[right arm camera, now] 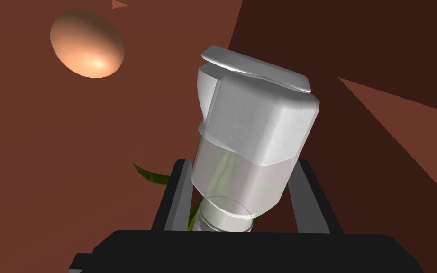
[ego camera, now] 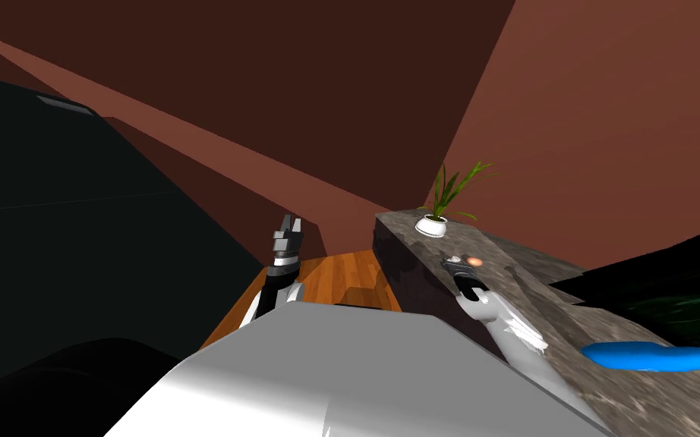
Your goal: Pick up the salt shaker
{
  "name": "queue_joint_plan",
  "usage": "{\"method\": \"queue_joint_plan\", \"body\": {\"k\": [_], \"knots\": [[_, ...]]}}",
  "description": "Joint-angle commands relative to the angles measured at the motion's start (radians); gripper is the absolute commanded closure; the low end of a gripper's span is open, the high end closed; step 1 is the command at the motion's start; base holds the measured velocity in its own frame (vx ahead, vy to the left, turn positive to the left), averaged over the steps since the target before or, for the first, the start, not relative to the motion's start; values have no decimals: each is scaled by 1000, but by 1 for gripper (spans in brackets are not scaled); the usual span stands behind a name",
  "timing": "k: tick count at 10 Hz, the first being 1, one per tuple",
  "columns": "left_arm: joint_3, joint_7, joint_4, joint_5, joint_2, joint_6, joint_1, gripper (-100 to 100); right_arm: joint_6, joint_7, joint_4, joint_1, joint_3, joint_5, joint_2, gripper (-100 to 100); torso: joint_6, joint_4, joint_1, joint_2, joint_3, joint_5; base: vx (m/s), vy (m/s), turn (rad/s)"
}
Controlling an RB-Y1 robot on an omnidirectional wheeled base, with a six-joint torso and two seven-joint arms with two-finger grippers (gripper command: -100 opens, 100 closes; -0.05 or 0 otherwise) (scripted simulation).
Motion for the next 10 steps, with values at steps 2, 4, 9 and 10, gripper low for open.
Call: {"method": "queue_joint_plan", "body": {"k": [2,4,9,10], "knots": [[0,0,0,0,0,0,0,0,-5,-7,-27,57,-8,-4,2,100,1,-1,-1,0,-1,-1,41,4,35],[0,0,0,0,0,0,0,0,-9,-17,-90,122,-24,-10,16,100,3,-2,-4,1,-1,-3,54,-7,54],[0,0,0,0,0,0,0,0,-17,-38,-195,241,-57,-23,42,100,5,-5,-7,2,-1,-5,47,0,42],[0,0,0,0,0,0,0,0,-17,-38,-214,266,-57,-23,42,100,5,-5,-8,1,-2,-6,62,-6,51]]}}
